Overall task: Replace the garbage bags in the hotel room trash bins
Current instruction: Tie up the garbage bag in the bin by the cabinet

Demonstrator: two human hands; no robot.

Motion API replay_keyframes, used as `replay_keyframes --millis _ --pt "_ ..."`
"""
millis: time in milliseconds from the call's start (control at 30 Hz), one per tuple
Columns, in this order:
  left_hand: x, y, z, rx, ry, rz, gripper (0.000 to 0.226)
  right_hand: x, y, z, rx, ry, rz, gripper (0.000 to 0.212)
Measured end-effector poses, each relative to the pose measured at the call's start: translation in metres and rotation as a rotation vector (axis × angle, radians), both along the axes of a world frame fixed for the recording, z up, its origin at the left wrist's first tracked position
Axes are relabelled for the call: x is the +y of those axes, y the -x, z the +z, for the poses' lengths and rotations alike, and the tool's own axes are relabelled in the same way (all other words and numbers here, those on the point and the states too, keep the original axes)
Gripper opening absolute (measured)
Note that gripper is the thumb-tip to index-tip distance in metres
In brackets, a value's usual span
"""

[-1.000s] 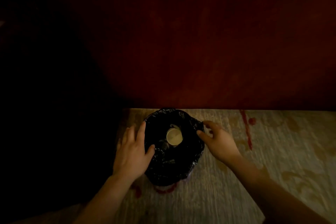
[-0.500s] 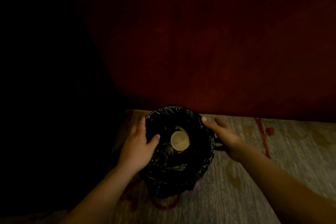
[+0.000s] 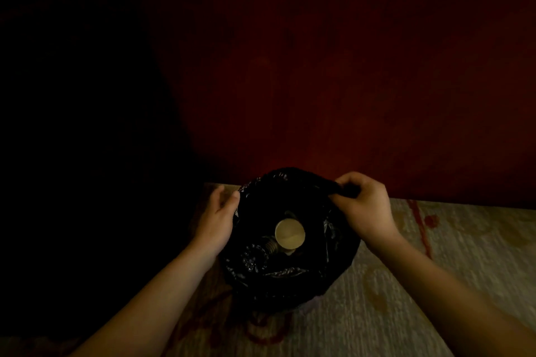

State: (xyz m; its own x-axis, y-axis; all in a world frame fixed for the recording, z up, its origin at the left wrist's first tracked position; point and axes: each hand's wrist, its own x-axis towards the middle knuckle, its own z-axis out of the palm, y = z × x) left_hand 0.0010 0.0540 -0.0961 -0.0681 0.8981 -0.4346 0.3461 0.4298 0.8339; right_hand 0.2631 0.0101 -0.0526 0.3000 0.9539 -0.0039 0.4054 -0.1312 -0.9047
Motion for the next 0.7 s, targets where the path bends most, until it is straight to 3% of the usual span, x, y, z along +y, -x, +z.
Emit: replay_keyframes --millis 67,100,167,233,300,367,433,500,567,700 --pt "0.004 0.003 -0.002 -0.095 0.168 0.045 0.091 -0.004 0.000 -0.002 -0.092 -0.085 0.078 0.019" --pt "0.005 0.006 0.000 -0.086 0.197 0.037 0.087 -0.006 -0.002 -0.002 -0.155 -0.122 0.109 0.022" --pt "0.005 0.009 0.008 -0.059 0.142 0.040 0.057 -0.008 -0.006 -0.002 -0.212 -0.124 0.152 0.025" --pt "0.004 0.012 0.013 -0.058 0.084 0.064 0.035 -0.009 -0.009 0.004 -0.048 0.012 0.185 0.029" --pt "0.000 0.015 0.016 -0.069 0.068 0.079 0.026 -0.010 -0.012 0.010 0.242 0.136 0.239 0.045" --pt "-0.003 0.016 0.022 -0.088 0.028 0.103 0.015 -0.010 -0.014 0.016 0.301 0.163 0.229 0.046" --pt "-0.003 0.015 0.030 -0.096 -0.041 0.128 0.005 -0.009 -0.014 0.019 0.149 0.144 0.144 0.029" --pt "-0.003 0.015 0.039 -0.094 -0.113 0.138 0.010 -0.010 -0.011 0.019 0.035 0.087 0.046 0.017" --pt "-0.003 0.015 0.049 -0.089 -0.164 0.105 0.012 -0.013 -0.008 0.022 -0.076 -0.029 0.007 0.028" --pt "-0.004 0.018 0.067 -0.089 -0.154 -0.063 0.020 -0.017 -0.008 0.029 -0.582 -0.361 0.113 0.058"
